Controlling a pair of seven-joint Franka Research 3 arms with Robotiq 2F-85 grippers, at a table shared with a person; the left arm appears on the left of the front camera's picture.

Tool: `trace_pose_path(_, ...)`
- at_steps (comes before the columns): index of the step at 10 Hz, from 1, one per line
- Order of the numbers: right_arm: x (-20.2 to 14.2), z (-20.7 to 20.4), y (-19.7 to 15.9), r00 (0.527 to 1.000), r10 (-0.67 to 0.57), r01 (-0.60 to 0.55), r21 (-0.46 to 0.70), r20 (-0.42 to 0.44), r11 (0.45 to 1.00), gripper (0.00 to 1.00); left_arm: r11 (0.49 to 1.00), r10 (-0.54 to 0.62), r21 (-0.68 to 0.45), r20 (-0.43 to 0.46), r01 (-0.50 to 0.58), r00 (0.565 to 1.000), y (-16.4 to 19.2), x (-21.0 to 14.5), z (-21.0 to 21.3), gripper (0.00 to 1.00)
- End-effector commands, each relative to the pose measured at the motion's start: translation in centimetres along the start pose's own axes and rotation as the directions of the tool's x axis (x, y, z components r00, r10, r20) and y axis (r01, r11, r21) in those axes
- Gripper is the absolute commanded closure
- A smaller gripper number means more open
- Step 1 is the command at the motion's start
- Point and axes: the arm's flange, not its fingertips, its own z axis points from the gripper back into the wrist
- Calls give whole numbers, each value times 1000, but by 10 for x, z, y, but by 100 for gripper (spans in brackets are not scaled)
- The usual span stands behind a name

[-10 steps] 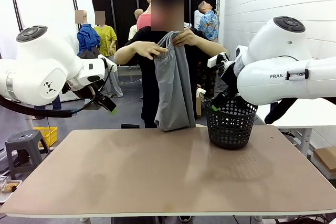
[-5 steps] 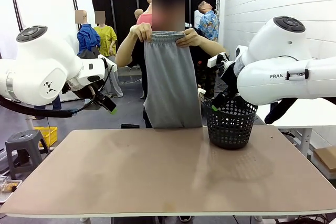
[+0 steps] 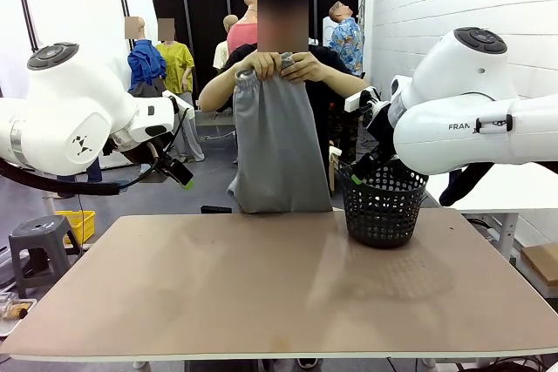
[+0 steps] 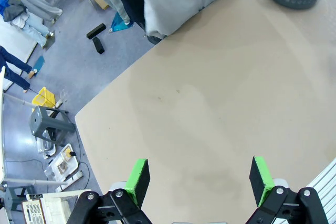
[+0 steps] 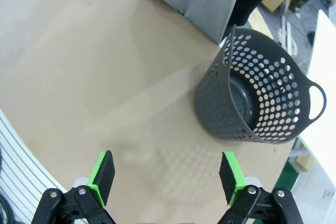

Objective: Fold the training pants.
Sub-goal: Grab both ends of the Training pants handed by a person.

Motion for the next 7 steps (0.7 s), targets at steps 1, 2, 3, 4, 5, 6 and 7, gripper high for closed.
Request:
trace_pose_path(1,0,-2,0,1000,2,-2,3,-5,1000,0,1000,0,5,4,0,1000,0,1,2,0)
trace_pose_path(2,0,-2,0,1000,2,-2,3,-5,1000,0,1000,0,5,4,0,1000,0,1,2,0)
trace_pose_path(3,0,-2,0,1000,2,-2,3,-5,1000,0,1000,0,5,4,0,1000,0,1,2,0)
trace_pose_path(4,0,-2,0,1000,2,-2,3,-5,1000,0,1000,0,5,4,0,1000,0,1,2,0)
trace_pose_path(5,0,-2,0,1000,2,-2,3,-5,1000,0,1000,0,5,4,0,1000,0,1,2,0)
trace_pose_path(6,0,-2,0,1000,2,-2,3,-5,1000,0,1000,0,5,4,0,1000,0,1,2,0)
trace_pose_path(7,0,-2,0,1000,2,-2,3,-5,1000,0,1000,0,5,4,0,1000,0,1,2,0)
